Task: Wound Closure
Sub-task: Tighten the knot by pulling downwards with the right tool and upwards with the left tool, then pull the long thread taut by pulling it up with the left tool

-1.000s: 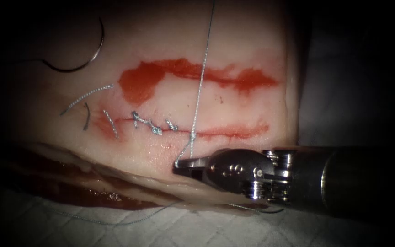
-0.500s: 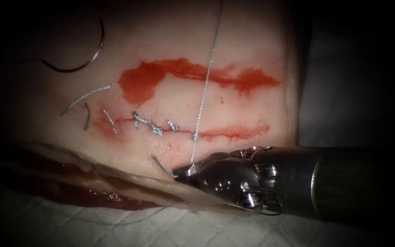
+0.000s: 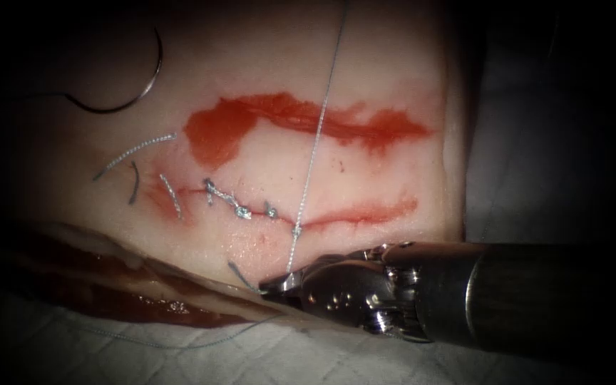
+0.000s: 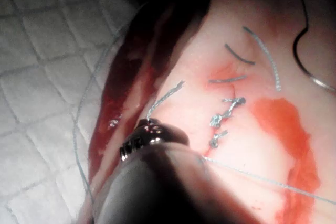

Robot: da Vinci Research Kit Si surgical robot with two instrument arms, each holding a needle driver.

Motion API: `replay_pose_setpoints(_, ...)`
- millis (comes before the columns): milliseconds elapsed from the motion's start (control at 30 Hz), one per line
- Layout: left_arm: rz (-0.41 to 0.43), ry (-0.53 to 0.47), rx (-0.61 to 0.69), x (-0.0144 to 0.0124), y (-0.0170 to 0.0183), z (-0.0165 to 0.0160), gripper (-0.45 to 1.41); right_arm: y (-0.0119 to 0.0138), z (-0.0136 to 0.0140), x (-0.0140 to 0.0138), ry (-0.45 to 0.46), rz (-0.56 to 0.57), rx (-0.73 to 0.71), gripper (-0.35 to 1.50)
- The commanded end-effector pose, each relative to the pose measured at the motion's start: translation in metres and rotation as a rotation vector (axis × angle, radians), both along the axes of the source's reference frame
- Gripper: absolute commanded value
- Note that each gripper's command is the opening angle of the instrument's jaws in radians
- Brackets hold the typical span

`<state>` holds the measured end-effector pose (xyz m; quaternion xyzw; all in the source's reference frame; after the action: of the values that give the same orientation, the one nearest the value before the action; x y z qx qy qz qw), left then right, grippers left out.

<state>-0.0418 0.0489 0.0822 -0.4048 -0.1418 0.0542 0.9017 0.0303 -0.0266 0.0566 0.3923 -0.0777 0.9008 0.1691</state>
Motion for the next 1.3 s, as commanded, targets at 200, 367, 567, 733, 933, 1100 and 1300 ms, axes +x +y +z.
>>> replay_pose_setpoints(200,0.001,0.008,-0.003,-0.0006,0.0014,0.0,-0.45,0.0003,0.0001,0.0009,0.005,0.014,0.017,-0.35)
replay_pose_setpoints(367,-0.008,0.006,0.004,-0.0004,0.002,-0.0005,-0.45,0.0002,-0.0004,0.0009,0.003,0.019,0.029,-0.35)
replay_pose_setpoints(567,-0.025,-0.014,-0.013,0.0004,0.0038,-0.0019,-0.45,0.0002,-0.0005,0.0007,0.003,0.021,0.032,-0.35)
replay_pose_setpoints(733,-0.033,-0.03,-0.02,0.0008,0.0046,-0.0025,-0.45,0.0002,-0.0005,0.0005,0.003,0.02,0.031,-0.35)
replay_pose_setpoints(933,-0.04,-0.033,-0.025,0.0009,0.0048,-0.0027,-0.45,0.0002,-0.0006,0.0004,0.002,0.024,0.036,-0.35)
replay_pose_setpoints(1100,-0.064,-0.116,-0.019,0.0016,0.0042,-0.0031,-0.45,0.0009,-0.0009,0.0002,-0.003,0.097,0.047,0.22)
replay_pose_setpoints(1300,-0.128,-0.504,0.095,0.0051,0.0009,-0.0072,-0.45,0.0038,-0.0029,-0.0011,0.132,0.24,0.052,1.35)
